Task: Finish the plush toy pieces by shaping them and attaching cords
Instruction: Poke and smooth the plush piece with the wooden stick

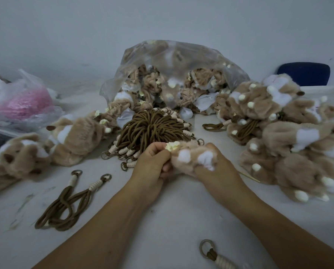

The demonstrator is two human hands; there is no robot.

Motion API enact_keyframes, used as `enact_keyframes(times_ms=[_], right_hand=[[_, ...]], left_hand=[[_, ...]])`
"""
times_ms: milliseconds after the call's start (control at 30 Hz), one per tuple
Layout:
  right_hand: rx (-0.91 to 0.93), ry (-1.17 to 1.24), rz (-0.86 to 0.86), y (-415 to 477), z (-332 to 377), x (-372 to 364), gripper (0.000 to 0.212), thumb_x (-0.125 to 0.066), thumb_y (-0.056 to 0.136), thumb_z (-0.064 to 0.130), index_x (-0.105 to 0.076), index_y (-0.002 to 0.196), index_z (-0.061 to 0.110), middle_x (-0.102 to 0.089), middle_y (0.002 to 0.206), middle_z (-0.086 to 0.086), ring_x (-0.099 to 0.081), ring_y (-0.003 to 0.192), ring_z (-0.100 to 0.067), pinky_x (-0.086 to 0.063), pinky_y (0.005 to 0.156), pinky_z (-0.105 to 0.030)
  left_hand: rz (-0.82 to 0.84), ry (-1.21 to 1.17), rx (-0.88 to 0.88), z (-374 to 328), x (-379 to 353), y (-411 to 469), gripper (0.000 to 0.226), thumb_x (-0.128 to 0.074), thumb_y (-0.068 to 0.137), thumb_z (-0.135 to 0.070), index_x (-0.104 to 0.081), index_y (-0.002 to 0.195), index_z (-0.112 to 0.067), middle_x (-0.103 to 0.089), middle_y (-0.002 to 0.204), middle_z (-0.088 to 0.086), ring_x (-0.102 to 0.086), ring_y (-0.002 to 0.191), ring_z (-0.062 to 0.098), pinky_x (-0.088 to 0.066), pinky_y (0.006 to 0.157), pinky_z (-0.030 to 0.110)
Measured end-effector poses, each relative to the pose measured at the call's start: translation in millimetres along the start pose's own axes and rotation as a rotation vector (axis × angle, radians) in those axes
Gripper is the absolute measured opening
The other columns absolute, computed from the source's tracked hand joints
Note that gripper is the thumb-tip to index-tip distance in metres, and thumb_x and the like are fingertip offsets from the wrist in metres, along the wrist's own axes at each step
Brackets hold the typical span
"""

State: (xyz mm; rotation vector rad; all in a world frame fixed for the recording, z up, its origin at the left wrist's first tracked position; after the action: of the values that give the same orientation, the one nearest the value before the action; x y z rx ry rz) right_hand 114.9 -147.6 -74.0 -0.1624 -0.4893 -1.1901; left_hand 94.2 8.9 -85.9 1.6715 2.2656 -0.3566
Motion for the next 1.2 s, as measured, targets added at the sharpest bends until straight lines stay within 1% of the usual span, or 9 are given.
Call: enact_keyframes(times_ms=[67, 167, 300, 433, 600, 733, 867, 1067, 1200], right_hand=[[-0.002, 0.000, -0.178, 18.6, -16.7, 11.3, 0.016, -0.059, 0.086, 0.016, -0.052, 0.090, 0.029, -0.060, 0.073, 0.013, -0.058, 0.067, 0.002, -0.047, 0.058, -0.013], [-0.123, 0.165, -0.326, 31.0, -24.7, 21.5, 0.016, -0.058, 0.086, 0.018, -0.056, 0.101, 0.023, -0.066, 0.092, 0.000, -0.063, 0.086, -0.021, -0.053, 0.079, -0.038], [-0.099, 0.176, -0.343, 26.4, -27.3, 22.8, 0.017, -0.056, 0.086, 0.015, -0.057, 0.104, 0.017, -0.068, 0.096, -0.010, -0.065, 0.087, -0.025, -0.053, 0.078, -0.041], [0.089, 0.194, -0.386, 21.3, -16.5, 21.5, 0.021, -0.057, 0.086, 0.002, -0.052, 0.096, 0.020, -0.059, 0.080, 0.004, -0.058, 0.066, 0.004, -0.047, 0.057, -0.011], [0.245, 0.127, -0.397, 8.7, -4.2, 20.5, 0.033, -0.052, 0.081, -0.005, -0.040, 0.082, 0.025, -0.049, 0.074, 0.001, -0.045, 0.056, 0.001, -0.037, 0.044, -0.013], [0.296, 0.100, -0.404, 7.0, -2.0, 20.2, 0.013, -0.049, 0.084, 0.007, -0.042, 0.090, 0.016, -0.049, 0.080, -0.001, -0.047, 0.068, -0.007, -0.039, 0.051, -0.009], [0.315, 0.038, -0.425, 7.8, -6.2, 20.2, 0.015, -0.047, 0.084, 0.003, -0.043, 0.091, 0.016, -0.049, 0.083, 0.003, -0.048, 0.072, -0.002, -0.038, 0.056, -0.006], [0.153, 0.170, -0.565, 19.5, -27.6, 34.7, 0.020, -0.055, 0.091, 0.012, -0.046, 0.100, 0.027, -0.056, 0.089, 0.012, -0.056, 0.076, 0.008, -0.037, 0.057, 0.001], [0.209, 0.244, -0.526, 17.3, -18.5, 30.5, 0.016, -0.051, 0.083, 0.019, -0.049, 0.095, 0.029, -0.057, 0.090, 0.017, -0.055, 0.076, 0.015, -0.039, 0.063, 0.000]], left_hand=[[0.094, 0.049, 0.036, 4.1, -5.0, -1.5, 0.025, -0.039, 0.091, 0.012, -0.046, 0.086, -0.011, -0.046, 0.045, -0.004, -0.030, 0.033, 0.003, -0.024, 0.033, 0.015], [0.268, 0.039, 0.097, 9.1, -14.2, -7.8, 0.024, -0.036, 0.092, 0.009, -0.046, 0.088, -0.013, -0.052, 0.046, -0.002, -0.032, 0.032, 0.004, -0.028, 0.036, 0.016], [0.268, 0.004, 0.097, 10.1, -12.2, -6.3, 0.005, -0.057, 0.088, -0.016, -0.053, 0.090, -0.013, -0.052, 0.050, 0.002, -0.035, 0.036, 0.010, -0.029, 0.039, 0.021], [0.142, 0.334, -0.091, 7.6, -4.9, -3.8, 0.013, -0.069, 0.088, -0.034, -0.067, 0.098, -0.026, -0.065, 0.068, -0.004, -0.051, 0.048, 0.006, -0.041, 0.046, 0.020], [0.211, 0.664, -0.186, 3.2, -10.6, -9.5, 0.019, -0.060, 0.078, -0.060, -0.068, 0.083, -0.043, -0.069, 0.072, -0.013, -0.058, 0.061, 0.000, -0.045, 0.057, 0.020], [0.309, 0.661, -0.070, 7.2, -22.0, -15.2, 0.031, -0.059, 0.070, -0.061, -0.067, 0.068, -0.032, -0.061, 0.062, -0.011, -0.053, 0.058, 0.006, -0.041, 0.054, 0.026], [0.426, 0.603, -0.035, 4.9, -25.3, -21.1, 0.038, -0.062, 0.091, -0.043, -0.061, 0.055, -0.030, -0.055, 0.058, -0.016, -0.048, 0.055, 0.000, -0.038, 0.056, 0.014], [0.630, 0.544, 0.012, 5.2, -35.4, -32.7, 0.017, -0.059, 0.094, -0.040, -0.075, 0.099, -0.036, -0.053, 0.089, -0.012, -0.053, 0.089, 0.000, -0.040, 0.082, 0.014], [0.441, 0.524, -0.071, 6.2, -33.9, -28.0, 0.027, -0.054, 0.100, -0.039, -0.072, 0.082, -0.029, -0.063, 0.082, -0.007, -0.057, 0.079, 0.001, -0.044, 0.072, 0.014]])
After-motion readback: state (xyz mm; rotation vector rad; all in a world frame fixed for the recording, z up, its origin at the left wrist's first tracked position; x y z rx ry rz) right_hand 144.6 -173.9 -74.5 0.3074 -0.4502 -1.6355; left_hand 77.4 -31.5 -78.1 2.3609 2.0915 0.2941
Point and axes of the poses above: each hand's wrist, its own y-axis towards the middle knuckle, its own x-axis out of the back of the hand, z = x × y, the point moved 4 cm from there along y, towards the middle knuckle
